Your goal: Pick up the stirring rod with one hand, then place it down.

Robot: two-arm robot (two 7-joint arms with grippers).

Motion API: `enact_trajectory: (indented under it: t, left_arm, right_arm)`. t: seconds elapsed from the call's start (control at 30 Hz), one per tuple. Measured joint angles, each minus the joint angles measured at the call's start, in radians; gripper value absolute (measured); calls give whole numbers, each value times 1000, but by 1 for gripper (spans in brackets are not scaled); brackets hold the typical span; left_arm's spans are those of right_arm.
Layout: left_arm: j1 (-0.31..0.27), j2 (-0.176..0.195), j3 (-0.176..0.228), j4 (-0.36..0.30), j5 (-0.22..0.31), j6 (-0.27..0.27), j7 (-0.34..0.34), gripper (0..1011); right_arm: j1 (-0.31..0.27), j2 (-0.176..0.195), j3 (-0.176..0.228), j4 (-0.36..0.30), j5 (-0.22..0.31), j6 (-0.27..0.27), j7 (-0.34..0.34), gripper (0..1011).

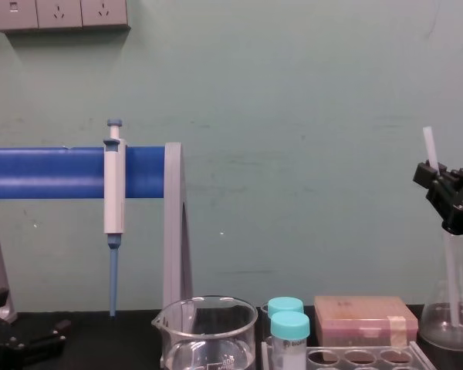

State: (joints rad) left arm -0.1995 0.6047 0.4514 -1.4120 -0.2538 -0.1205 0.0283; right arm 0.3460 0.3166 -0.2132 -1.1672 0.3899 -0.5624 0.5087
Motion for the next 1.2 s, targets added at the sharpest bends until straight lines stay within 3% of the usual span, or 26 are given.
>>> enact_trajectory:
  t: [1.2]
  left_arm:
    - [0,0,0,0,0,0,0,1000]
  right_arm:
    - [0,0,-1,0,0,-1,-1,72]
